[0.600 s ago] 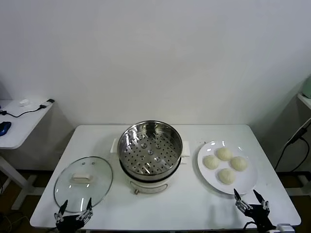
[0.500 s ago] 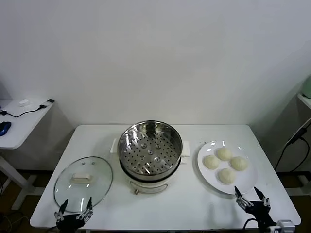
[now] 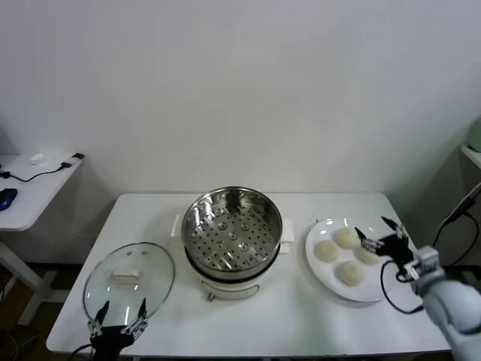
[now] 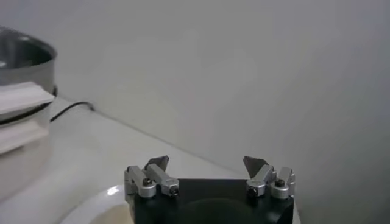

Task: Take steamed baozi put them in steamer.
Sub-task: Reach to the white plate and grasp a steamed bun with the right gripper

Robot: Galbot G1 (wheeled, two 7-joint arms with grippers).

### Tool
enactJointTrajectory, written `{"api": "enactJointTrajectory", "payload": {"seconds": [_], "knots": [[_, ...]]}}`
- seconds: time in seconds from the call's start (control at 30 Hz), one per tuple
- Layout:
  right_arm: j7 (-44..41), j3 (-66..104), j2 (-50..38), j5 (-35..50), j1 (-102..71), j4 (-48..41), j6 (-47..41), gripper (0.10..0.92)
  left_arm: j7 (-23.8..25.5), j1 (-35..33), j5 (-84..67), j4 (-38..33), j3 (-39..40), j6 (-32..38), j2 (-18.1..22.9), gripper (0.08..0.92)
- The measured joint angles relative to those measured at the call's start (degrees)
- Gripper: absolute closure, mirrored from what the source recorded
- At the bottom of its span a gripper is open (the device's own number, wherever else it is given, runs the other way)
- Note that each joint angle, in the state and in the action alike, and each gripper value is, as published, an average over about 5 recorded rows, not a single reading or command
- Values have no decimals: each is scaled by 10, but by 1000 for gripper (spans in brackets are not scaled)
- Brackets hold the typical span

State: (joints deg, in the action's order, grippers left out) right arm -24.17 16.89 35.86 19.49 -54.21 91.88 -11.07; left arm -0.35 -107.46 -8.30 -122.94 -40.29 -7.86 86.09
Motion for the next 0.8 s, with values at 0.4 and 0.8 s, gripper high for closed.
{"api": "enactJointTrajectory", "payload": {"seconds": [0.4, 0.8], "knots": [[-313, -454, -51, -82, 456, -226, 121, 203, 0, -4, 1, -6, 2, 2, 7, 177], [-399, -773, 43, -86, 712, -363, 130, 203, 0, 3, 3, 1, 4, 2, 16, 177]]}}
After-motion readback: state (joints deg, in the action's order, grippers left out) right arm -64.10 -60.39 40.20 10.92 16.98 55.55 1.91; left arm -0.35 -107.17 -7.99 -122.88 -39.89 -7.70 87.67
